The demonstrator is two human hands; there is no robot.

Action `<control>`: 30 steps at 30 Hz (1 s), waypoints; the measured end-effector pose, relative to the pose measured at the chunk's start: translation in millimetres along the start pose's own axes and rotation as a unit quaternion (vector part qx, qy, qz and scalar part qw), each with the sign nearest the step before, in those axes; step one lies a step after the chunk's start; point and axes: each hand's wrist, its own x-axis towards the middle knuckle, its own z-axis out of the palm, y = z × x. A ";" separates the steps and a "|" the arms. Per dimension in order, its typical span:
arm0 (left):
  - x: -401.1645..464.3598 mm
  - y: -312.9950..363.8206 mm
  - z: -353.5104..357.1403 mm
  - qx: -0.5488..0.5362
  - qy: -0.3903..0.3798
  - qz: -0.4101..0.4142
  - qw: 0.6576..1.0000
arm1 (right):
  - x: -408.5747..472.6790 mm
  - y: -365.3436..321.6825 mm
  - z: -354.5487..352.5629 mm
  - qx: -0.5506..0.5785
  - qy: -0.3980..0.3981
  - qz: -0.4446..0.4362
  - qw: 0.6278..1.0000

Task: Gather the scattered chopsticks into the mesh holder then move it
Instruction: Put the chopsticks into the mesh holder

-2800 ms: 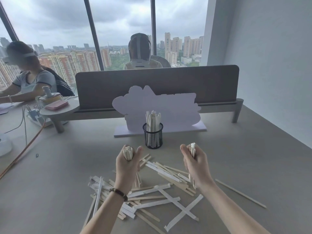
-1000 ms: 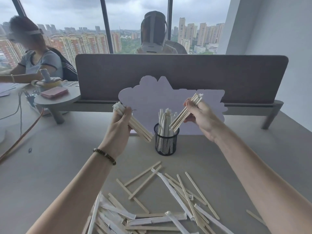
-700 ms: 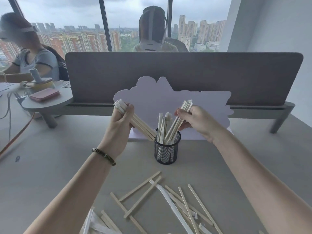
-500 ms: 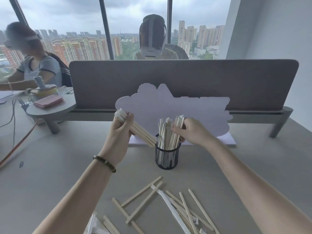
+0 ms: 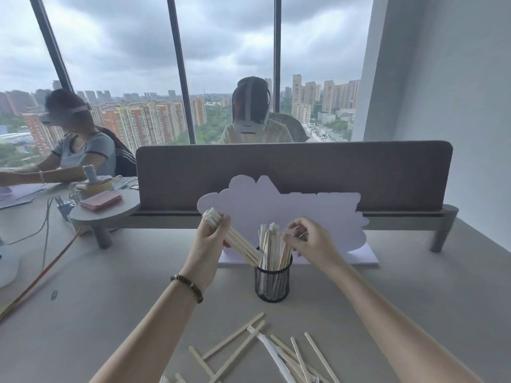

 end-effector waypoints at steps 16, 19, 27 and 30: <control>12.4 -24.4 37.7 0.112 -0.027 0.002 0.993 | -31.2 17.0 -21.7 -0.104 0.036 -0.059 0.992; 10.5 -36.8 42.7 0.137 -0.056 -0.008 0.989 | -40.0 16.0 -37.8 -0.086 0.059 -0.055 0.993; 6.2 -71.4 42.9 0.258 -0.073 0.005 0.963 | -64.1 21.6 -68.0 -0.053 0.102 -0.017 0.993; 2.1 -75.8 44.0 0.311 -0.113 -0.004 0.944 | -72.3 26.2 -73.6 -0.044 0.102 -0.005 0.994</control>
